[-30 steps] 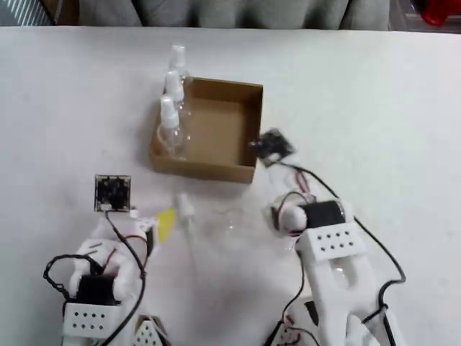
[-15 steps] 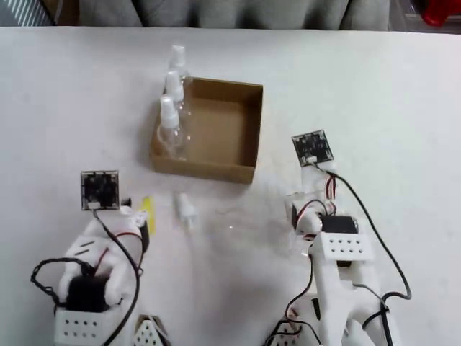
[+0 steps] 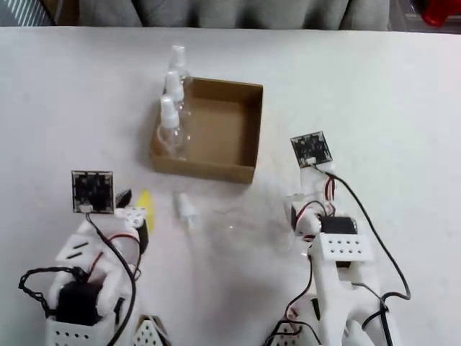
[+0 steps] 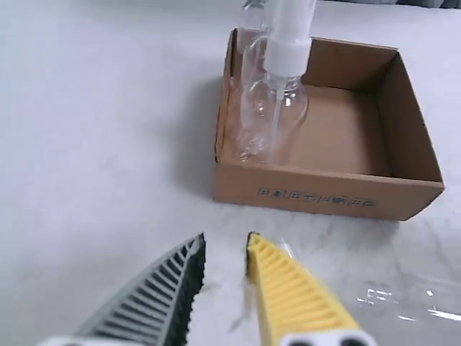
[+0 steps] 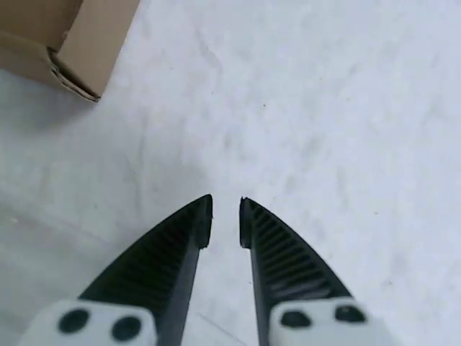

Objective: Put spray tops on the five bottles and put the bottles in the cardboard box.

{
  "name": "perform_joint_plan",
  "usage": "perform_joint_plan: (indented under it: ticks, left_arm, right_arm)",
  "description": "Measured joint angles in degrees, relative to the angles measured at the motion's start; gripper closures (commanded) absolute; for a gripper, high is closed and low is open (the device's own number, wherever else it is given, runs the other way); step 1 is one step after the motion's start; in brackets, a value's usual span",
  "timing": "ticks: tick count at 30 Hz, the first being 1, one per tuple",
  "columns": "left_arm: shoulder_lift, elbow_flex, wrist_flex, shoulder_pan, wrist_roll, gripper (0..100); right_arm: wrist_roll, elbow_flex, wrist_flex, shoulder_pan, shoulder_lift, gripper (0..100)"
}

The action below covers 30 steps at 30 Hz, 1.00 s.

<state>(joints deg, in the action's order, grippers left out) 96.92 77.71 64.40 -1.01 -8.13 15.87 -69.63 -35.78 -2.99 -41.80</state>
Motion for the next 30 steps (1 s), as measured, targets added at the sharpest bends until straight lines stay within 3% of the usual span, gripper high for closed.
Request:
perform_joint_plan:
  ticks: [7, 13, 21, 27, 30]
  left_arm:
    - [-8.97, 0.00, -2.55, -3.43, -0.44, 89]
    - [-27.78, -6.15, -6.77, -3.87, -6.33, 89]
    - [-49.05, -12.31, -13.19, -10.29, -14.24, 89]
    - [-60.48, -15.56, -18.73, -12.84, -15.74, 89]
    - [-66.46, -17.93, -19.96, -12.84, -15.74, 83]
  right_arm:
    - [0.00, 0.00, 0.00, 0.00, 0.00, 96.1]
    - [0.00, 0.00, 0.00, 0.00, 0.00, 96.0]
    - [1.58, -1.76, 1.85, 0.00, 0.00, 96.1]
    - [2.20, -1.76, 2.11, -0.79, 0.00, 96.1]
    - [2.20, -1.76, 2.11, -1.05, 0.00, 96.1]
